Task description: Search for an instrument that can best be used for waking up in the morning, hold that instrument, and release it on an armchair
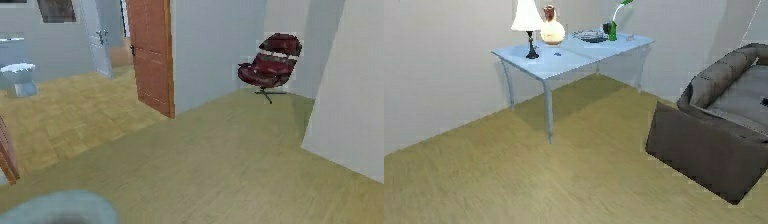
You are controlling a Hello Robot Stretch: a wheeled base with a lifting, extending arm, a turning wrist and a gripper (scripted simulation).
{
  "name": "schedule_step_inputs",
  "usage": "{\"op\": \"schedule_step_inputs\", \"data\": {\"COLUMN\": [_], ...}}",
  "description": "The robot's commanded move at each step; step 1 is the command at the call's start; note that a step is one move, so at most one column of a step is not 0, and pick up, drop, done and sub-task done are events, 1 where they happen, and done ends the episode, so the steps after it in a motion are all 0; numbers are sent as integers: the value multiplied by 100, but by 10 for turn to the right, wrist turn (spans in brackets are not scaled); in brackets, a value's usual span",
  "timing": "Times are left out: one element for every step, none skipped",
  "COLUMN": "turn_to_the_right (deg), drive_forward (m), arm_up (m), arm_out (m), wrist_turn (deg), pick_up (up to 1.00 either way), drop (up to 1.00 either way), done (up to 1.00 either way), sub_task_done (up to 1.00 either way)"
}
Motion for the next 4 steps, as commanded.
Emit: {"op": "schedule_step_inputs", "data": {"turn_to_the_right": [0, 0, -360, 0], "drive_forward": [80, 45, 0, 100], "arm_up": [0, 0, 0, 0], "arm_out": [0, 0, 0, 0], "wrist_turn": [0, 0, 0, 0], "pick_up": [0, 0, 0, 0], "drop": [0, 0, 0, 0], "done": [0, 0, 0, 0], "sub_task_done": [0, 0, 0, 0]}}
